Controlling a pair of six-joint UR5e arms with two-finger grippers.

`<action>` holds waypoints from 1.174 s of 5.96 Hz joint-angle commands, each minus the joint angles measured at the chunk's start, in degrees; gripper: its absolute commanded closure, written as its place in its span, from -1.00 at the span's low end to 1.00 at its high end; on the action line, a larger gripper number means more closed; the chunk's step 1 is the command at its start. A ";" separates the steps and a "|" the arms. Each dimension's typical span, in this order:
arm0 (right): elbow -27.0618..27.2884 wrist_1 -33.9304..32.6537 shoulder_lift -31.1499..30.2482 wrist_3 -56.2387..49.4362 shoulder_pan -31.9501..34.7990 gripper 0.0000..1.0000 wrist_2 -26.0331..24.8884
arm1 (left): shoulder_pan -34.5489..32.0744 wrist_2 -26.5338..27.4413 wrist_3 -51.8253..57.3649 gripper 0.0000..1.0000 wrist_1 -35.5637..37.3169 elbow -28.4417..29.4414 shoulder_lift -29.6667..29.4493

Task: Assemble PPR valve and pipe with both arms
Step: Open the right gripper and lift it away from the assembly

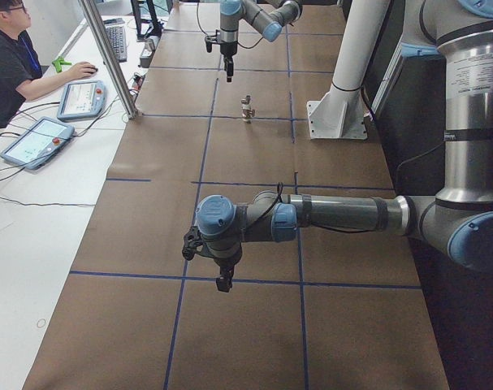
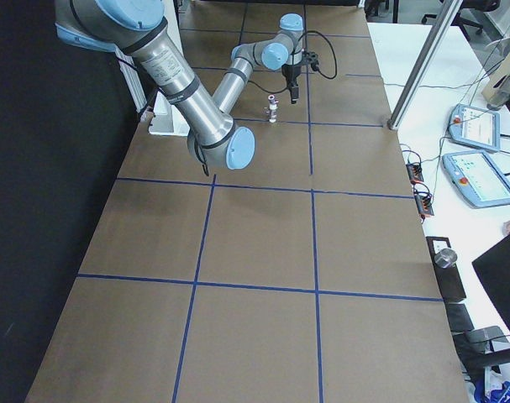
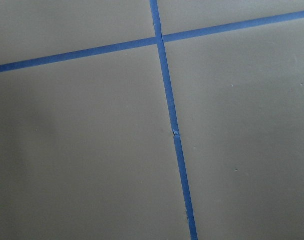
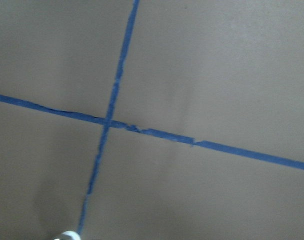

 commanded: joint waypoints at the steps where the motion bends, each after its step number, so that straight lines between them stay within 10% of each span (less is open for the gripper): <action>1: -0.05 -0.07 -8.96 -19.16 11.40 -0.99 4.91 | 0.00 0.00 -3.94 -1.00 -0.06 -0.25 0.00; 7: 5.83 0.55 -40.18 -45.62 37.08 -1.00 16.35 | 0.00 0.26 -4.14 -1.00 -0.06 0.01 -0.44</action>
